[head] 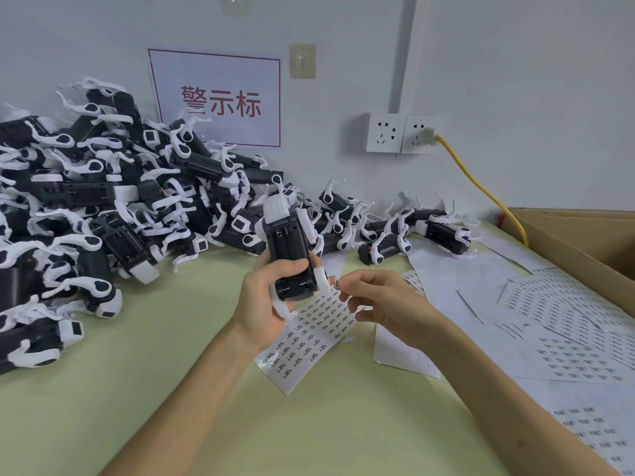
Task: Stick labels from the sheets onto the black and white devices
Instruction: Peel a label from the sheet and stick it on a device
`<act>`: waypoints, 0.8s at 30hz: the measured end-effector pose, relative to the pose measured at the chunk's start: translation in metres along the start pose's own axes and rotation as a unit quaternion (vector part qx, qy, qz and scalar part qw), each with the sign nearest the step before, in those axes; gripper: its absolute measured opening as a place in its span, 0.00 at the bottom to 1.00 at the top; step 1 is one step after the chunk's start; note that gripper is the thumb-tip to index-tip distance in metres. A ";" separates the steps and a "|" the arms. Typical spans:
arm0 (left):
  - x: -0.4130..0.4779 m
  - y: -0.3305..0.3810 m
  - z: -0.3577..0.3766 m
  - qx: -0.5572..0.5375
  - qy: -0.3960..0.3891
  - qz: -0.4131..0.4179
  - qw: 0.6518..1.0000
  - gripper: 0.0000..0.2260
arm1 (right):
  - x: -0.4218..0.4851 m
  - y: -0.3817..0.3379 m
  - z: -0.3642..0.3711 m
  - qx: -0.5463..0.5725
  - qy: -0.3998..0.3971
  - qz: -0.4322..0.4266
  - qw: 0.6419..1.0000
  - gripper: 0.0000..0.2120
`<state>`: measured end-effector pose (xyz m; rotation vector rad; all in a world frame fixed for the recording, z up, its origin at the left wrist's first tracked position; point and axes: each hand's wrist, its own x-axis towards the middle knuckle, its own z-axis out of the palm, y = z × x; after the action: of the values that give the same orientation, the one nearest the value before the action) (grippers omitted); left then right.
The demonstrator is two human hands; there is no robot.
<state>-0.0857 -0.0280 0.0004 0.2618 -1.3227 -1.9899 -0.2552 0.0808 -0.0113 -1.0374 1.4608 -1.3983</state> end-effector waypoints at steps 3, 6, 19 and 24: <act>-0.001 0.000 0.001 -0.004 -0.011 -0.005 1.000 0.18 | 0.000 -0.001 0.001 0.001 0.007 -0.004 1.000 0.04; -0.002 0.001 0.003 0.003 -0.017 -0.007 1.000 0.18 | 0.000 -0.001 0.001 -0.004 0.008 -0.008 1.000 0.04; -0.001 -0.002 0.001 0.022 -0.025 -0.009 0.999 0.17 | 0.001 0.001 0.002 -0.063 0.038 -0.049 0.996 0.05; 0.002 -0.007 0.002 0.048 -0.001 -0.019 0.999 0.20 | 0.007 0.011 0.006 -0.276 0.162 -0.163 0.933 0.10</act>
<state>-0.0916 -0.0264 -0.0043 0.3333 -1.4273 -1.9607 -0.2516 0.0725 -0.0224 -1.5050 2.0753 -1.4701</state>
